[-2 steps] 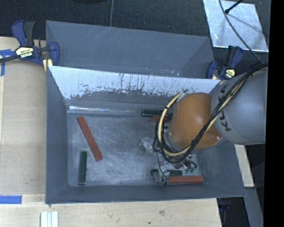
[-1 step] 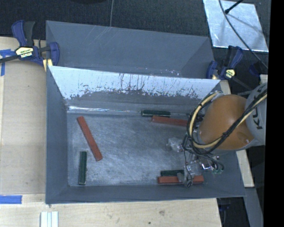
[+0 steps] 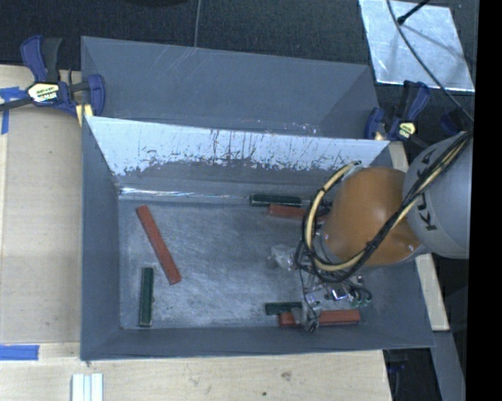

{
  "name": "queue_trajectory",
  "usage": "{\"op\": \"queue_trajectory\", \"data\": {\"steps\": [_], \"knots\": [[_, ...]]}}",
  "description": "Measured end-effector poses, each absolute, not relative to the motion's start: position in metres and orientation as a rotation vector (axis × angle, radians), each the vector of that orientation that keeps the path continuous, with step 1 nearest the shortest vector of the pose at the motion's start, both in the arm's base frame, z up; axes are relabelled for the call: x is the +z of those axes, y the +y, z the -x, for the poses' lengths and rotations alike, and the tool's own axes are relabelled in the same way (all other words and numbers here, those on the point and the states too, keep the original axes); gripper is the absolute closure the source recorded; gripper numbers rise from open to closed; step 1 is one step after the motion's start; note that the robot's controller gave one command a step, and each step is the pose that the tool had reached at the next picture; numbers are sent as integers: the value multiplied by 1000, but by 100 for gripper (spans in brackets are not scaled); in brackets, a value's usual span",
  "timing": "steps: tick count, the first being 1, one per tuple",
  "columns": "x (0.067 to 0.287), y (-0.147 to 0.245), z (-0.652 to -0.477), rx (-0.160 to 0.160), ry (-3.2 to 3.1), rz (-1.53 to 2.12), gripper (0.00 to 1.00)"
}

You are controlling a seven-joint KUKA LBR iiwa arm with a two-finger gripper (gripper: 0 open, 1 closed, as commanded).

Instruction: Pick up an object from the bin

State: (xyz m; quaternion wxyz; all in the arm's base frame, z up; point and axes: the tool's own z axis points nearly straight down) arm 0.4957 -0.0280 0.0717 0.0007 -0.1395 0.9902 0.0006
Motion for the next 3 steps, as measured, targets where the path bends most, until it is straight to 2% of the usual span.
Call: {"op": "queue_trajectory", "data": {"steps": [1,2,3], "knots": [[71,2,-489,1,3099,497,0],[73,0,-489,-2,3099,492,100],[173,7,-494,-2,3091,495,100]]}}
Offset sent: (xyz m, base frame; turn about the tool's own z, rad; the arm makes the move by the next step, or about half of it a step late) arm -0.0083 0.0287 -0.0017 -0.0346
